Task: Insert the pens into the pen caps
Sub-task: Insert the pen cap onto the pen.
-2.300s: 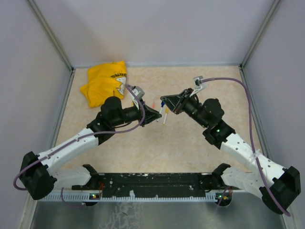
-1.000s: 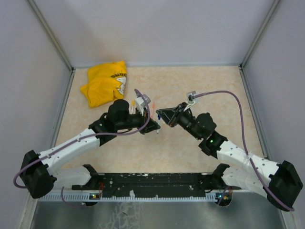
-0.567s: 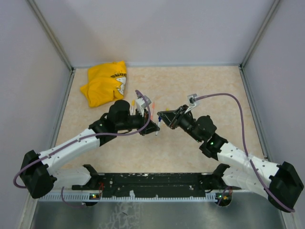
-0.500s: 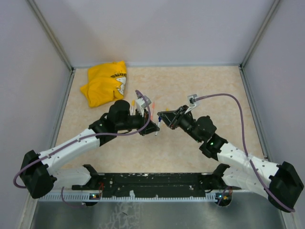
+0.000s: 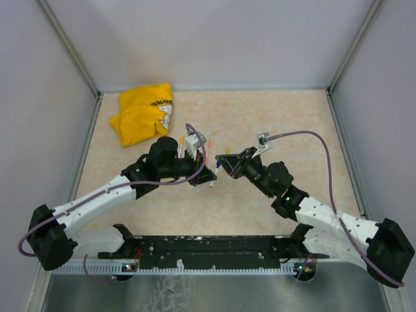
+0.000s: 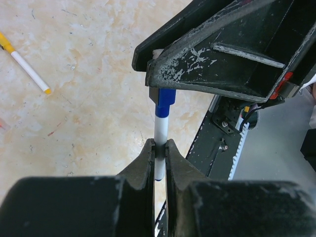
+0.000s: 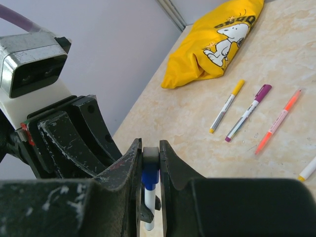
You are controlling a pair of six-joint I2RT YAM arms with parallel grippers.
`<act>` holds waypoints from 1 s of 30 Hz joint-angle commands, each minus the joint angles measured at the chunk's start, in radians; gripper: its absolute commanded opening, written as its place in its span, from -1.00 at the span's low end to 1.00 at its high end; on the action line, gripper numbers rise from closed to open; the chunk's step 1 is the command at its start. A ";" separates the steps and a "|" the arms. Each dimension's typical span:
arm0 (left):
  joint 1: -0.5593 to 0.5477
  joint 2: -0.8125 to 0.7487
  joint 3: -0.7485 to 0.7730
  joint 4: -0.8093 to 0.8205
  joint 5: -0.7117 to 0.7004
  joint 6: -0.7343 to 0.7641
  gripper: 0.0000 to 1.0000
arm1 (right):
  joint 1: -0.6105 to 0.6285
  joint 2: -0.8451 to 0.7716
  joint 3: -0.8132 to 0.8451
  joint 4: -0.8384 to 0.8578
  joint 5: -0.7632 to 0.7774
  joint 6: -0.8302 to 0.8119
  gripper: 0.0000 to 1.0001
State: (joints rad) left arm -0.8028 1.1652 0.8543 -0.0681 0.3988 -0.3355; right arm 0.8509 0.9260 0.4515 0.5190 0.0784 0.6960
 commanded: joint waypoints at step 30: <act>0.034 -0.058 0.054 0.363 -0.108 0.029 -1.00 | 0.051 -0.019 0.357 -0.492 0.015 -0.164 -0.47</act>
State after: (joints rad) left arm -0.7990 1.1397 0.8551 0.1181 0.3717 -0.3199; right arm 0.8764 0.9127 0.7746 0.1226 0.1551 0.5747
